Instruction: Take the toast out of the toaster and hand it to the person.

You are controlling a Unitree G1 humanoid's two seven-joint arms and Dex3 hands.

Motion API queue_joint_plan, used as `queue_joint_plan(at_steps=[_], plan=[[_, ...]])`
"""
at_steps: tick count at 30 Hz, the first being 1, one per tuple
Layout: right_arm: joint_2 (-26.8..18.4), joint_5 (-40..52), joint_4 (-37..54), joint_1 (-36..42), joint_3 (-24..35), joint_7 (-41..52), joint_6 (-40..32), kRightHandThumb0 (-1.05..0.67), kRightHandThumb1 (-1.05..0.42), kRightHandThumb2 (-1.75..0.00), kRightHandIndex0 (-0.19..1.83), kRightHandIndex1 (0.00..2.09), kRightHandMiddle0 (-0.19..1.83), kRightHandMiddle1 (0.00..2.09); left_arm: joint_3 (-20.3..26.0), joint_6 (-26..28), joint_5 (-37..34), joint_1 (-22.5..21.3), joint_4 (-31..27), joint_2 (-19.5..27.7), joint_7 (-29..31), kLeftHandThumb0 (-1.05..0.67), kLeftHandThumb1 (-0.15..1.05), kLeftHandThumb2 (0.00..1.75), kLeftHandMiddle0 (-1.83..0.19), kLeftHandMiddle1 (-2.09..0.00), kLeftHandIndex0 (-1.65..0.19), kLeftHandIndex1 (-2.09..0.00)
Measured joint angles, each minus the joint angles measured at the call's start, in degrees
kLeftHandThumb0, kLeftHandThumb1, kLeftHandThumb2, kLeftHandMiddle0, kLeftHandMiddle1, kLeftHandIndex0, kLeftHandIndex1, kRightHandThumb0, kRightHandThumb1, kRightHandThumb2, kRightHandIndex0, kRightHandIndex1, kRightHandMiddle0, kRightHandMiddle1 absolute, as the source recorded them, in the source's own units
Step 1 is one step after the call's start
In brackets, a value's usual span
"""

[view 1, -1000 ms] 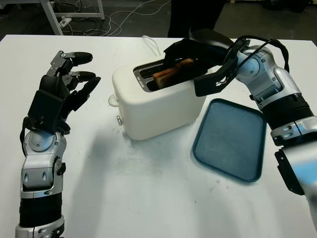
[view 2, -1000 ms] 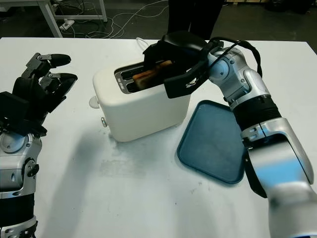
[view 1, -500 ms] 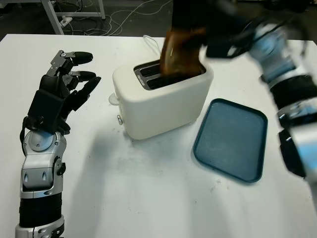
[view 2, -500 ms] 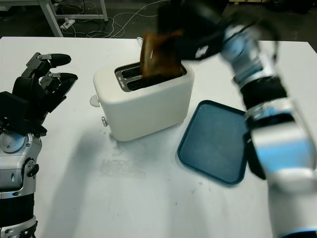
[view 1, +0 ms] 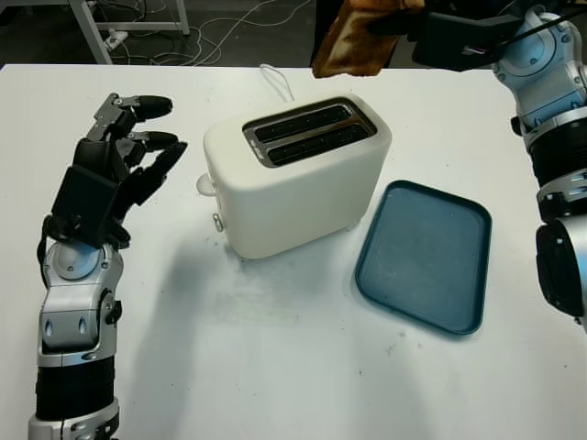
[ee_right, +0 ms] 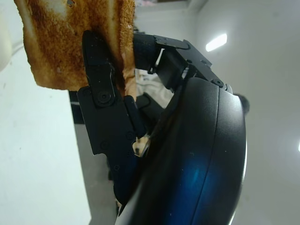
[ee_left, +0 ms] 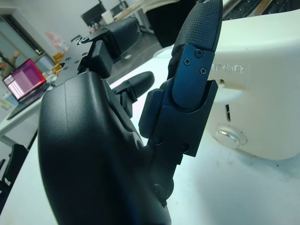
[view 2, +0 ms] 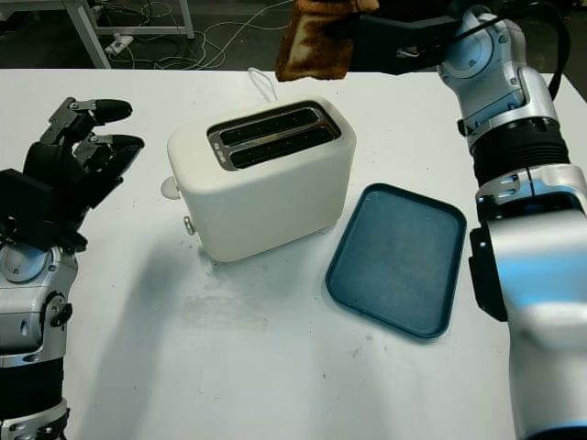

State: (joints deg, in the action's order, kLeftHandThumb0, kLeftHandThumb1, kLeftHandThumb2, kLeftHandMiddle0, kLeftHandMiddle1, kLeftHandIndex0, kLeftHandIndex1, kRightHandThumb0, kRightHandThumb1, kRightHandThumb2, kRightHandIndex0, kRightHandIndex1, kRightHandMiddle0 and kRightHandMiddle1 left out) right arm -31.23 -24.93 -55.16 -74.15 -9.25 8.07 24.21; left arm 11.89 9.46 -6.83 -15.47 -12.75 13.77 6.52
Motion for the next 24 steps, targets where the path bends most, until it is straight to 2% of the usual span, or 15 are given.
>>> queue_joint_plan(at_steps=[4, 7, 11, 14, 19, 24], plan=[[-0.03, 2.25, -3.29, -0.27, 2.84, -3.04, -2.78, -0.44, -0.92, -0.33, 0.93, 1.75, 0.74, 1.62, 0.1, 0.01, -0.01, 0.02, -0.06, 0.0, 0.0, -0.84, 0.91, 0.0, -0.17, -1.24, -0.21, -1.05], [0.06, 5.1, -6.68, -0.21, 5.84, -5.73, -3.87, -0.42, -0.92, -0.34, 0.93, 1.75, 0.7, 1.73, 0.17, 0.07, -0.02, 0.05, -0.16, 0.0, 0.0, -0.84, 0.91, 0.01, -0.17, -1.23, -0.21, -1.05], [0.74, 13.63, -10.61, -0.04, 12.58, -3.88, -8.13, -0.28, -0.92, -0.4, 0.9, 1.75, 0.62, 1.74, 0.3, 0.2, -0.05, 0.07, -0.33, 0.0, 0.0, -0.84, 0.91, 0.0, -0.17, -1.23, -0.2, -1.04], [1.14, 19.06, -12.73, 1.67, 17.4, -3.27, -9.34, -0.23, -0.92, -0.4, 0.87, 1.75, 0.59, 1.75, 0.35, 0.23, -0.08, 0.06, -0.37, 0.0, 0.01, -0.83, 0.91, 0.0, -0.17, -1.24, -0.2, -1.05], [2.69, 24.71, -14.7, 5.66, 22.21, -4.01, -12.19, -0.12, -0.92, -0.48, 0.69, 1.75, 0.3, 1.75, 0.3, 0.3, -0.05, 0.07, -0.38, 0.0, 0.0, -0.84, 0.91, 0.0, -0.17, -1.24, -0.2, -1.05], [5.82, 29.91, -15.04, 9.67, 26.52, -3.61, -14.56, -0.15, -0.92, -0.51, 0.63, 1.75, 0.23, 1.75, 0.3, 0.3, -0.05, 0.06, -0.37, 0.0, 0.01, -0.84, 0.91, 0.0, -0.17, -1.23, -0.21, -1.05]])
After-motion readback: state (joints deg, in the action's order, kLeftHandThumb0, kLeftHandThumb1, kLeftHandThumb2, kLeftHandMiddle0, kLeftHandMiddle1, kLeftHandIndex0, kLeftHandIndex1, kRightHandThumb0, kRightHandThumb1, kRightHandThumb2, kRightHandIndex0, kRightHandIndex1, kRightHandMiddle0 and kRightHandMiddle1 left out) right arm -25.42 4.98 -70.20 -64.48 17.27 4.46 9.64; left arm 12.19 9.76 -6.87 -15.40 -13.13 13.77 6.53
